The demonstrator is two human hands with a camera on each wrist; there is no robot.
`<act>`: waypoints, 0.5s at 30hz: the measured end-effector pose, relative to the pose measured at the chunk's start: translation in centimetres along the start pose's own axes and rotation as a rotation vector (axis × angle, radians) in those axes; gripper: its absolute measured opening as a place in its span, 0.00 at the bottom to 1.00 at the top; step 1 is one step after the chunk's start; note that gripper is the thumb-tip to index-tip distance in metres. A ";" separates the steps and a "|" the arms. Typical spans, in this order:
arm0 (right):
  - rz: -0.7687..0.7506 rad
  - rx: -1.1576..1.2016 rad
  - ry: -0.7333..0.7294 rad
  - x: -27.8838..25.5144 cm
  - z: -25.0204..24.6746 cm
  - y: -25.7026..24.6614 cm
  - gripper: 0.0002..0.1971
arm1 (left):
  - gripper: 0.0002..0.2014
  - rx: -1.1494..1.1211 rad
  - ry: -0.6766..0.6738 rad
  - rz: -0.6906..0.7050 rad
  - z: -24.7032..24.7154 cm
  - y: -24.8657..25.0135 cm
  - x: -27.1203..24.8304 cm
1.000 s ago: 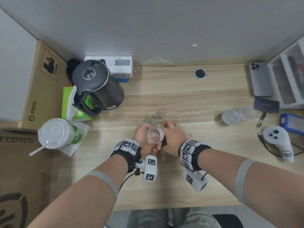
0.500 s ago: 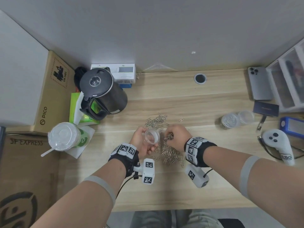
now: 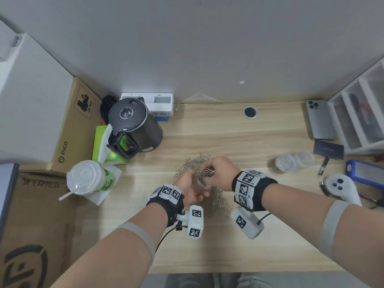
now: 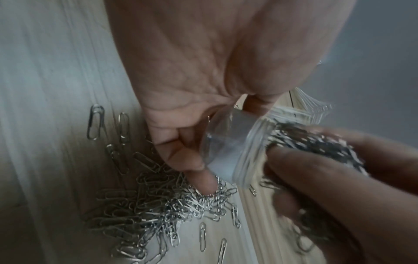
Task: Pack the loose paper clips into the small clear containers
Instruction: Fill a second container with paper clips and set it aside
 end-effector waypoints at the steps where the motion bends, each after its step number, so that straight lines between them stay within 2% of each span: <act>1: -0.012 -0.015 0.002 -0.2 0.2 -0.2 0.12 | 0.22 -0.007 0.020 0.002 0.0 0.0 0.0; 5: -0.045 -0.082 -0.004 -0.6 0.7 -0.5 0.12 | 0.21 -0.022 0.070 0.016 -0.1 -0.1 0.3; 15: -0.053 -0.078 0.017 -1.1 0.2 -0.2 0.17 | 0.23 -0.088 0.065 0.029 0.1 -0.4 0.8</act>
Point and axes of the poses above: each hand's wrist, its own x-axis towards the middle knuckle, its own z-axis out of the palm, y = z × x, the point moved 6 cm from there along x, towards the middle knuckle, and after that the axes turned 1 degree about y, right-handed, at the moved point
